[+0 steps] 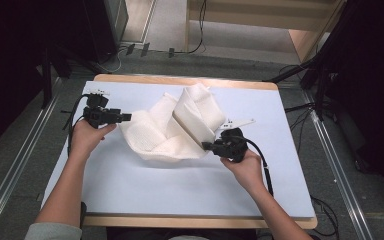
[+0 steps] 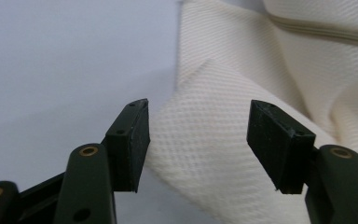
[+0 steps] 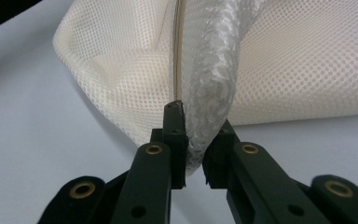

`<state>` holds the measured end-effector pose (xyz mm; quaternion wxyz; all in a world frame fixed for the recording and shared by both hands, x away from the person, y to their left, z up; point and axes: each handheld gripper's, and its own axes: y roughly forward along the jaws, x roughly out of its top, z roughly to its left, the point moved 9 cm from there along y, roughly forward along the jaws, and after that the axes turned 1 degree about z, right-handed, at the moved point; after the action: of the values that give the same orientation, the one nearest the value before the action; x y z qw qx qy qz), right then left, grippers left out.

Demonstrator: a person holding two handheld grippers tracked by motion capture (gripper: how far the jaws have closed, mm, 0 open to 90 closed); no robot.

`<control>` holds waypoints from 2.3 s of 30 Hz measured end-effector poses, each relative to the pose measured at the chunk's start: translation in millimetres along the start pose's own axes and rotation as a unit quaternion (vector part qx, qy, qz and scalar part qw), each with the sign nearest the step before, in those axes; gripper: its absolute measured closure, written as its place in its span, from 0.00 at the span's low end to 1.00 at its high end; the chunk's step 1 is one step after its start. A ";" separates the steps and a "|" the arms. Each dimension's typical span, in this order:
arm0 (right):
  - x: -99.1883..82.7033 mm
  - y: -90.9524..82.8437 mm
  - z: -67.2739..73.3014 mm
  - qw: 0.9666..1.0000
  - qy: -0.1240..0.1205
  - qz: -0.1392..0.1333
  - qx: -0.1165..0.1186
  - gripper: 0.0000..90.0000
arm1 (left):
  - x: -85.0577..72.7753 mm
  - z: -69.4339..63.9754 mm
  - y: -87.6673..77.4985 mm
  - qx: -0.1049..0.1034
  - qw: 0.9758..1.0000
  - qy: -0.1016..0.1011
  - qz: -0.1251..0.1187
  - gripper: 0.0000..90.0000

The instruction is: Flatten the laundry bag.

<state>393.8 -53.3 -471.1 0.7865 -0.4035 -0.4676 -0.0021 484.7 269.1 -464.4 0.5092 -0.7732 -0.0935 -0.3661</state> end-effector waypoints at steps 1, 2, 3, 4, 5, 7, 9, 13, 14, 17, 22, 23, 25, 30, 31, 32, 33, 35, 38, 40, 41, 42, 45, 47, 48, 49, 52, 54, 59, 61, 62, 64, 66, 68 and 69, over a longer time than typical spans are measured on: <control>-1.2 -0.5 0.6 1.000 0.001 0.002 -0.002 0.92 | -0.5 3.6 2.1 -0.002 1.000 -0.003 0.003 0.43; -2.4 -0.8 0.4 1.000 -0.004 0.003 -0.001 0.92 | -0.7 4.8 3.4 -0.002 1.000 -0.005 0.005 0.43; -2.8 -1.1 0.4 1.000 -0.005 0.003 -0.002 0.93 | -0.7 5.8 6.4 -0.003 1.000 -0.008 0.007 0.42; -3.8 -1.6 0.6 1.000 0.000 0.004 -0.003 0.93 | -0.4 5.5 9.1 -0.006 1.000 -0.005 0.010 0.43; -4.4 -1.6 0.4 1.000 0.000 0.004 -0.003 0.93 | 0.0 3.8 12.3 -0.012 1.000 -0.002 0.012 0.43; -5.5 -1.0 0.3 1.000 0.003 0.003 -0.004 0.93 | 0.0 0.1 19.5 -0.020 1.000 0.003 0.020 0.43; -6.6 -0.5 -0.1 1.000 0.001 0.004 -0.006 0.93 | -2.3 -0.8 26.7 -0.019 0.999 0.009 0.036 0.43; -8.8 -1.8 -0.3 1.000 0.002 0.005 -0.007 0.93 | -6.0 -0.8 35.6 -0.032 0.998 0.004 0.049 0.47; -9.1 -2.0 -0.7 1.000 0.001 0.004 -0.007 0.93 | -7.1 -1.1 36.4 -0.036 0.998 0.000 0.053 0.50; -10.5 -2.2 -3.0 1.000 0.003 0.006 -0.009 0.93 | -10.5 -3.6 38.4 -0.042 0.997 0.002 0.067 0.67; -11.2 -5.4 -8.9 1.000 0.011 0.005 -0.014 0.93 | -16.2 -6.7 39.4 -0.054 0.995 -0.007 0.078 0.99; -11.6 -6.8 -10.2 1.000 0.011 0.005 -0.015 0.94 | -17.2 -7.5 38.4 -0.062 0.995 -0.012 0.079 1.00; -12.2 -10.9 -12.5 1.000 0.014 0.002 -0.019 0.94 | -17.7 -8.0 35.4 -0.068 0.995 -0.024 0.075 1.00; -14.1 -24.3 -23.7 0.999 0.027 -0.009 -0.034 0.94 | -23.5 -6.7 29.2 -0.068 0.994 -0.038 0.075 1.00; -14.9 -26.5 -25.3 0.999 0.029 -0.010 -0.037 0.94 | -25.0 -7.2 28.3 -0.070 0.994 -0.038 0.076 1.00; -15.6 -28.8 -26.6 0.999 0.032 -0.011 -0.039 0.94 | -26.5 -8.1 27.0 -0.070 0.994 -0.040 0.077 1.00; -16.3 -30.9 -27.6 0.999 0.034 -0.012 -0.040 0.94 | -26.9 -9.2 25.1 -0.070 0.994 -0.040 0.074 1.00; -17.2 -33.2 -29.0 0.998 0.035 -0.013 -0.042 0.94 | -26.9 -10.6 22.9 -0.074 0.994 -0.043 0.069 1.00; -22.4 -41.6 -34.6 0.998 0.043 -0.016 -0.050 0.94 | -29.9 -17.5 15.4 -0.077 0.994 -0.047 0.061 1.00; -25.3 -45.9 -38.9 0.997 0.048 -0.016 -0.055 0.94 | -33.4 -17.1 10.8 -0.072 0.995 -0.043 0.063 1.00; -26.4 -48.3 -41.2 0.997 0.052 -0.017 -0.056 0.94 | -35.1 -15.7 8.3 -0.067 0.995 -0.046 0.060 1.00; -27.2 -50.7 -43.1 0.997 0.056 -0.018 -0.058 0.94 | -37.6 -14.4 5.3 -0.070 0.994 -0.050 0.061 1.00; -31.3 -57.2 -47.9 0.996 0.062 -0.019 -0.063 0.94 | -46.0 -13.8 -2.8 -0.076 0.994 -0.061 0.058 1.00; -34.1 -61.1 -47.9 0.996 0.064 -0.018 -0.063 0.94 | -51.2 -17.3 -8.4 -0.086 0.993 -0.057 0.057 1.00; -35.1 -62.9 -47.4 0.996 0.063 -0.019 -0.063 0.94 | -52.9 -18.3 -10.9 -0.088 0.993 -0.056 0.055 1.00; -36.3 -64.9 -47.2 0.996 0.061 -0.018 -0.065 0.94 | -54.0 -18.4 -12.6 -0.088 0.993 -0.059 0.052 1.00; -42.4 -69.2 -47.6 0.996 0.053 -0.010 -0.072 0.94 | -54.9 -17.1 -16.0 -0.082 0.994 -0.059 0.046 1.00; -48.2 -72.6 -50.8 0.995 0.055 -0.006 -0.078 0.94 | -55.0 -17.0 -17.0 -0.080 0.994 -0.056 0.041 1.00; -60.1 -80.4 -56.9 0.994 0.065 0.000 -0.084 0.93 | -47.5 -14.2 -15.1 -0.080 0.995 -0.052 0.029 1.00; -62.3 -80.0 -57.2 0.994 0.068 0.001 -0.084 0.93 | -39.0 -10.8 -6.0 -0.078 0.995 -0.051 0.033 1.00; -63.1 -79.3 -57.0 0.994 0.069 0.001 -0.083 0.93 | -36.1 -9.6 -2.9 -0.076 0.995 -0.047 0.035 1.00; -65.6 -77.8 -55.8 0.994 0.069 0.004 -0.082 0.93 | -29.8 -7.3 1.8 -0.074 0.996 -0.048 0.034 0.95; -67.7 -76.5 -54.1 0.994 0.068 0.001 -0.081 0.93 | -23.8 -4.3 4.8 -0.072 0.996 -0.049 0.031 0.92; -68.2 -74.3 -52.5 0.994 0.068 -0.001 -0.080 0.93 | -15.2 -3.1 9.1 -0.065 0.996 -0.056 0.030 0.90; -68.0 -73.1 -51.3 0.995 0.068 0.000 -0.079 0.93 | -9.6 -5.0 13.9 -0.062 0.997 -0.043 0.032 0.90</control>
<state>365.5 -160.7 -487.1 0.7822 -0.4633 -0.4112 -0.0665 482.8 260.6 -479.7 0.4677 -0.8208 -0.0676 -0.3209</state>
